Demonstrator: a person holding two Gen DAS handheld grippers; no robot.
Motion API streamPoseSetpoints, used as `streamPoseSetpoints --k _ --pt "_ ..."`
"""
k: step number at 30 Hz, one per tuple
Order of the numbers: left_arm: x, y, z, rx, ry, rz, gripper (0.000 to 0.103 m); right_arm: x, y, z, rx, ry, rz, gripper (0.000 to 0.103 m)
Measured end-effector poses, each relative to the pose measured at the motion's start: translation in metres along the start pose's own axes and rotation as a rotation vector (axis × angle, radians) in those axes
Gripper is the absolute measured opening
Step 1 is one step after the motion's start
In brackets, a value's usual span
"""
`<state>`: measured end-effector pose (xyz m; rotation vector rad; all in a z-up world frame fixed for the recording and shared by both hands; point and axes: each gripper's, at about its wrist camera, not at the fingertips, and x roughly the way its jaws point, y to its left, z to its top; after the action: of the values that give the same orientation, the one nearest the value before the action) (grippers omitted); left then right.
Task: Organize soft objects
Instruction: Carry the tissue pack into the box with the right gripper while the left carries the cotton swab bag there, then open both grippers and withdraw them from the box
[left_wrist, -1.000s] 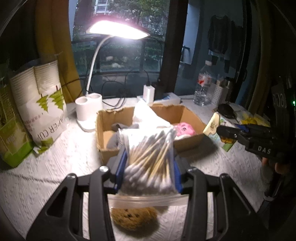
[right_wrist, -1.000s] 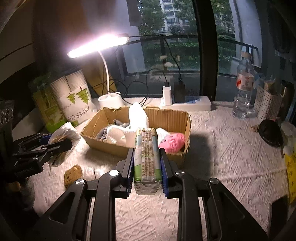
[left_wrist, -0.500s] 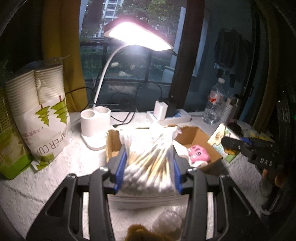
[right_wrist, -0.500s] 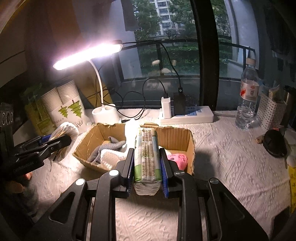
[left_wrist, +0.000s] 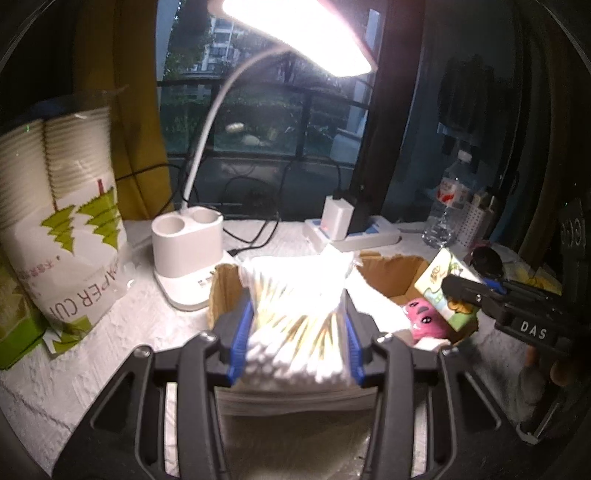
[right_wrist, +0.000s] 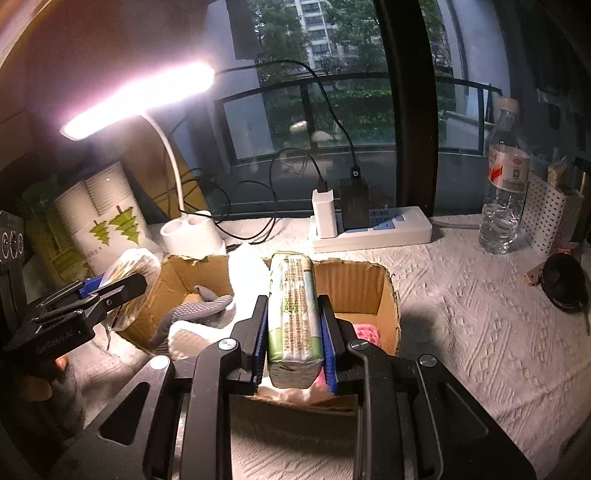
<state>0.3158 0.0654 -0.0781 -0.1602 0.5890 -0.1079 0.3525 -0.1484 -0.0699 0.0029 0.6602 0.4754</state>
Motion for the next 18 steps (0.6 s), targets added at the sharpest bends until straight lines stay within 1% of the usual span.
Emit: streamPoseSetpoints --k 4,5,6,7,8,9,18 --pt "0.012 0.001 -0.001 -0.01 0.039 0.01 0.047 0.012 0.0 -0.001 0.0 0.026 0.015 0.027" --pt "0.013 0.001 -0.001 -0.009 0.046 0.013 0.054 0.014 0.001 -0.002 -0.002 0.036 0.019 0.027" --pt "0.013 0.0 -0.002 -0.01 0.048 0.01 0.058 0.016 0.001 -0.002 -0.006 0.04 0.016 0.029" --pt "0.012 0.0 -0.002 -0.014 0.045 0.007 0.069 0.017 0.002 -0.003 -0.01 0.041 0.015 0.031" --pt "0.01 0.001 -0.002 -0.02 0.037 0.004 0.076 0.016 0.003 -0.003 -0.012 0.039 0.017 0.036" --pt "0.009 0.001 -0.001 -0.023 0.032 0.002 0.078 0.015 0.003 -0.003 -0.013 0.035 0.017 0.038" --pt "-0.013 -0.002 -0.001 -0.025 -0.007 0.016 0.078 -0.005 0.011 -0.003 -0.035 0.002 0.007 0.039"
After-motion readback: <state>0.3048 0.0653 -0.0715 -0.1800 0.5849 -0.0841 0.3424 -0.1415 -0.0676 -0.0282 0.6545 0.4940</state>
